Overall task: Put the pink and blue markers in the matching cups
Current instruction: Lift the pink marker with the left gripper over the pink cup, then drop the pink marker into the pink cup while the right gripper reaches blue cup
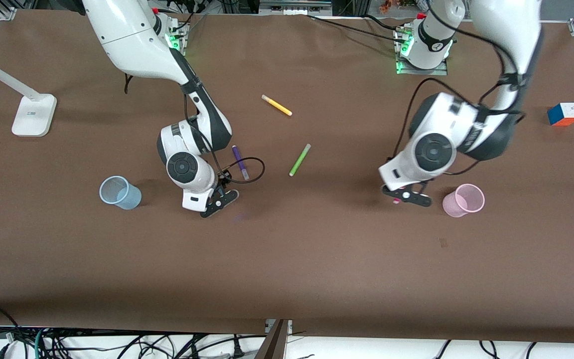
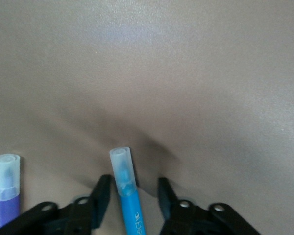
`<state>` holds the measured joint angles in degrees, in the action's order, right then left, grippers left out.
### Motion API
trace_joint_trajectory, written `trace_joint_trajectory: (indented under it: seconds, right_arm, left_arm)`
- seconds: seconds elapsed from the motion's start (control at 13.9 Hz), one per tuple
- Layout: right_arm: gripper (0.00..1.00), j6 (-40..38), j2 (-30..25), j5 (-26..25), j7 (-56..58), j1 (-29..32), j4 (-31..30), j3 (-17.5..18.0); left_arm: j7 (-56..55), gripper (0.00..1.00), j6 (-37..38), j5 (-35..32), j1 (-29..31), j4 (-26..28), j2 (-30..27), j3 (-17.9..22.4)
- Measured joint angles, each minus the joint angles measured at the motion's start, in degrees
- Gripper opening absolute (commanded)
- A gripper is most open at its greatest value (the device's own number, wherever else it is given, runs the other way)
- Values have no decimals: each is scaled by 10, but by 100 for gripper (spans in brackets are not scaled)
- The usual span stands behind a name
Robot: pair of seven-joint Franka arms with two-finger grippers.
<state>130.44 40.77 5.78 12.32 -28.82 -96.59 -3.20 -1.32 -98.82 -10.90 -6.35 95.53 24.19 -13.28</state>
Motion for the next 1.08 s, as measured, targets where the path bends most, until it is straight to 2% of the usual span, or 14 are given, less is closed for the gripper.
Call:
trace_joint_trajectory:
  seconds: [0.14, 0.36, 0.58, 0.86, 1.08]
  right_arm:
    - [0, -1, -2, 0, 1, -2, 0, 2]
    - [0, 9, -5, -1, 14, -6, 1, 1]
    - [0, 8, -32, -1, 109, 2, 9, -20]
    - [0, -82, -93, 11, 256, 73, 32, -30]
    - [0, -151, -109, 76, 378, 123, 56, -31]
  left_arm:
    - [101, 0, 64, -29, 27, -33, -2, 6]
    - [237, 0, 77, -117, 76, -37, 10, 12]
    - [339, 0, 77, -225, 103, -38, 38, 14]
    - [377, 0, 79, -287, 105, -44, 79, 14]
    - [380, 0, 82, -307, 99, -59, 103, 13]
